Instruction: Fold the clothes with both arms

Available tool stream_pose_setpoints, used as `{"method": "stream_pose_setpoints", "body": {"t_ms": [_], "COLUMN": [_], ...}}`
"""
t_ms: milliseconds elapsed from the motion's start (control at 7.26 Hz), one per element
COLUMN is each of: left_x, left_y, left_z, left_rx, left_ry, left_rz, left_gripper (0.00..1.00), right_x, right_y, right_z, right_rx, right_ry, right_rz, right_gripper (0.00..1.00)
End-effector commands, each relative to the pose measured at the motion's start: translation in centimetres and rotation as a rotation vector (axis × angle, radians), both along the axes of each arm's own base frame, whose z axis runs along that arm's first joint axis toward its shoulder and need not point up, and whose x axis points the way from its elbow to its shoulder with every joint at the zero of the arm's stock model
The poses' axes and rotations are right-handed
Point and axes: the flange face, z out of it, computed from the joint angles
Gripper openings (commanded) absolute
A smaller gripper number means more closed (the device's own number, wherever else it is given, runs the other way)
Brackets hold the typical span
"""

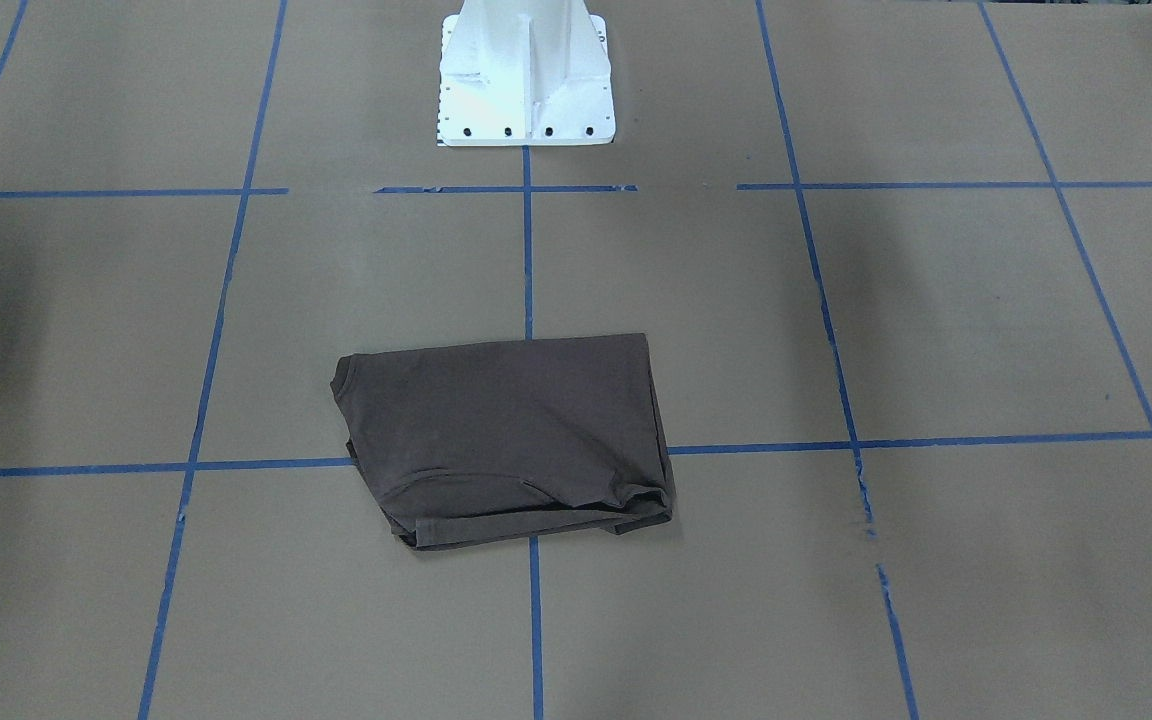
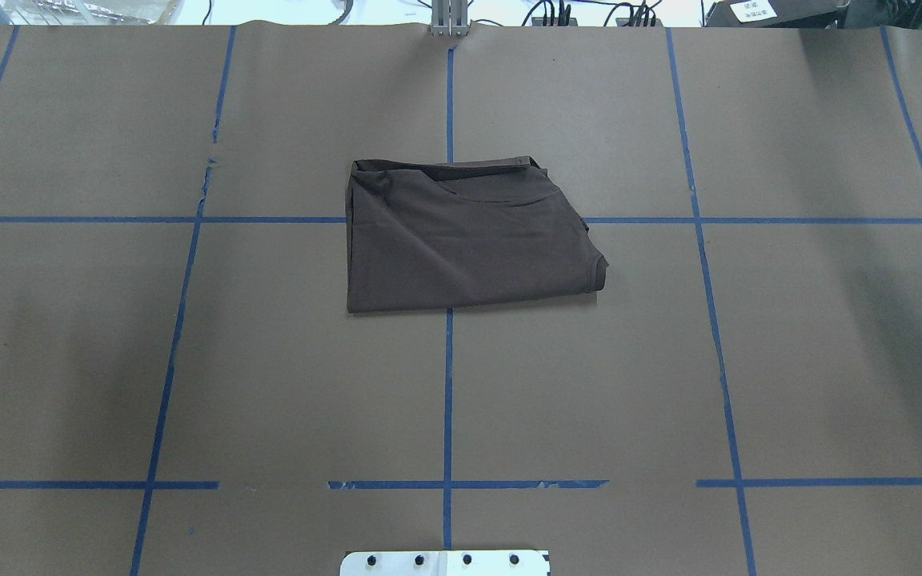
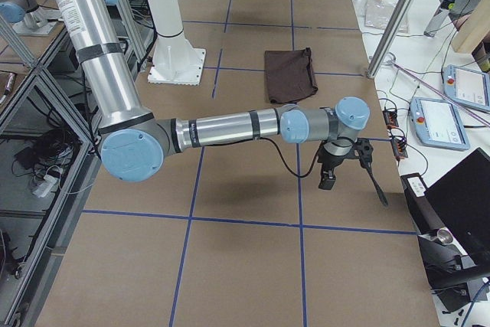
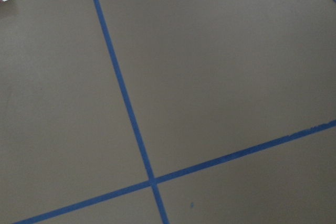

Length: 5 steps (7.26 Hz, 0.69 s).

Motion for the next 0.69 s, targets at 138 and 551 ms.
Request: {"method": "stream_pose_setpoints", "body": {"t_ms": [138,551], "left_x": [-0.6,-0.3], "left_y": [6.3,6.2], "left_z": [3.7,3.6], "left_rx": [-0.107,-0.155], "left_ry": [0.020,0.027], "left_rz": [-0.048,-0.107], "left_gripper": [1.00,1.00], "right_x": [0.9,2.1], "right_y": [6.4,11.2], "right_z": [1.4,4.6], "right_rx": [0.006,0.069], "right_ry": [0.007,0.085], "right_rz": [-0.007,-0.107], "right_gripper": [1.00,1.00]}}
